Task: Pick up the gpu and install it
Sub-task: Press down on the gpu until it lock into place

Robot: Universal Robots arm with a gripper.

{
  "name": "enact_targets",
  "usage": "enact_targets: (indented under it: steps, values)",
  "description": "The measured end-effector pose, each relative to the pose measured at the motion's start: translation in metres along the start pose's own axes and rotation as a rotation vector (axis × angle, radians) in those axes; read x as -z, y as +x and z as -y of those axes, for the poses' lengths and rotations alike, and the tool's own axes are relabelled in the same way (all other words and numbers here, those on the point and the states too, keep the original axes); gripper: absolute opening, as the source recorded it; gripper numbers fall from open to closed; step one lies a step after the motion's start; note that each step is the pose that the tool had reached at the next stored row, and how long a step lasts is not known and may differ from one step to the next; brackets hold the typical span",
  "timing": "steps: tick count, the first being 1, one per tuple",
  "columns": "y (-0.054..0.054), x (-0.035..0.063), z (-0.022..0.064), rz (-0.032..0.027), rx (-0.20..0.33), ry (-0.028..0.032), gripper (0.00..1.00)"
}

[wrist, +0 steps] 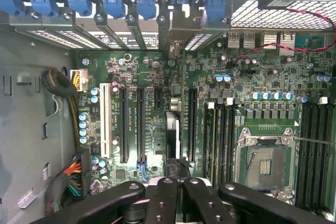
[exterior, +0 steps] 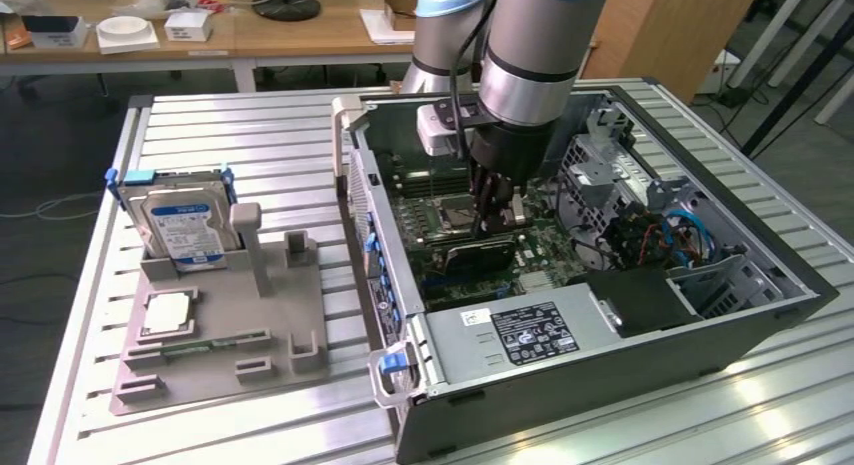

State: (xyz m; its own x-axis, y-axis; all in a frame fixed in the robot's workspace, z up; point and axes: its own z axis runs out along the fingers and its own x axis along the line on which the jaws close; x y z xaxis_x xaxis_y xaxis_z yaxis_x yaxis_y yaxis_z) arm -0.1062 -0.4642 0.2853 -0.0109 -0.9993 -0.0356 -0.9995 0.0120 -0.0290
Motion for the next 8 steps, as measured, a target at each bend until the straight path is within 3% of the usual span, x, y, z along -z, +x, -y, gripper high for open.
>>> enact_targets:
  steps: [8]
  values:
    - [0.0006, -0.0003, -0.0022, 0.0001, 0.000, 0.0003, 0.11]
